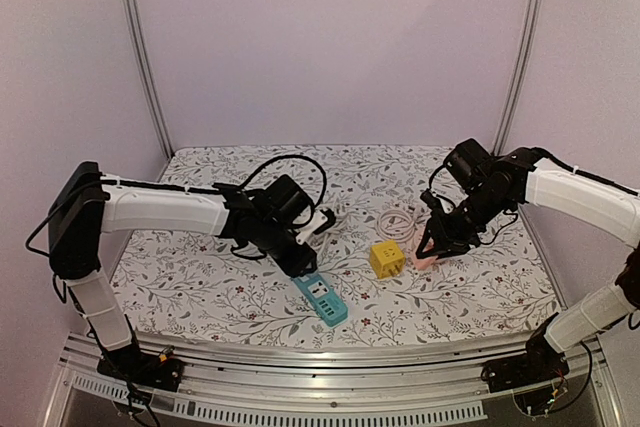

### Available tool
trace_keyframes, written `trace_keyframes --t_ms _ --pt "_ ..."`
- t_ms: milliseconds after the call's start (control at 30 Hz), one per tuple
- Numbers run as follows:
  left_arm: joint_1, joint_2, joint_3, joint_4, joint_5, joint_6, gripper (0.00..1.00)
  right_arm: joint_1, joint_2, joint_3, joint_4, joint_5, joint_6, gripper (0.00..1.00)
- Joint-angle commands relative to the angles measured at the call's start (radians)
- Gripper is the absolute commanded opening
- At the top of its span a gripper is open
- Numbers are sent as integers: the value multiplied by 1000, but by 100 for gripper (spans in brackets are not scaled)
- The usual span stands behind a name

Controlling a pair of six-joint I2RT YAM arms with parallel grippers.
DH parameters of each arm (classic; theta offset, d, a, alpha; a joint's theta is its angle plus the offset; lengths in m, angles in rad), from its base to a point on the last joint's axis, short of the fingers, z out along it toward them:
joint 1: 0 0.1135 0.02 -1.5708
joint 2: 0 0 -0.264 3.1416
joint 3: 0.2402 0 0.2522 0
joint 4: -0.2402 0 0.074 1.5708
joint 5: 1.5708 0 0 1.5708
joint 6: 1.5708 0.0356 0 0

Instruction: Insert the plug

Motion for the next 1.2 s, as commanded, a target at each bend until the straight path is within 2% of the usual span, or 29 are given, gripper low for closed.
trace_keyframes --t_ms 0,133,200,267,333,367,467,733,767,800,1000,1167 --pt "13 18 -5 9 15 -34 26 6 11 27 -4 -7 -19 0" --pt "13 6 -28 12 10 -32 27 5 5 25 -9 -3 -22 0" --pt "13 1 -41 13 5 -32 30 5 5 23 -9 -4 -23 0" --pt "13 -9 -49 14 -1 -33 40 6 5 22 -8 -3 -25 0" --pt "12 -24 -56 20 10 -32 58 6 8 26 -9 -5 -28 0" --pt "11 -32 -56 20 8 -33 63 5 10 28 -9 -8 -27 0" --pt "11 -60 -48 20 -3 -41 71 6 19 39 -7 -24 -28 0" --pt "14 -141 -24 17 2 -65 84 46 77 112 -9 -4 -32 0" --pt "16 -160 -23 18 -1 -73 89 60 98 135 -13 7 -29 0" --pt "18 -180 -23 17 -4 -81 98 75 113 157 -16 16 -26 0" --pt "31 -295 -56 -19 -12 -165 99 200 312 354 -84 96 6 0" --pt "32 -447 -195 15 -17 -263 99 319 523 575 -190 159 14 0"
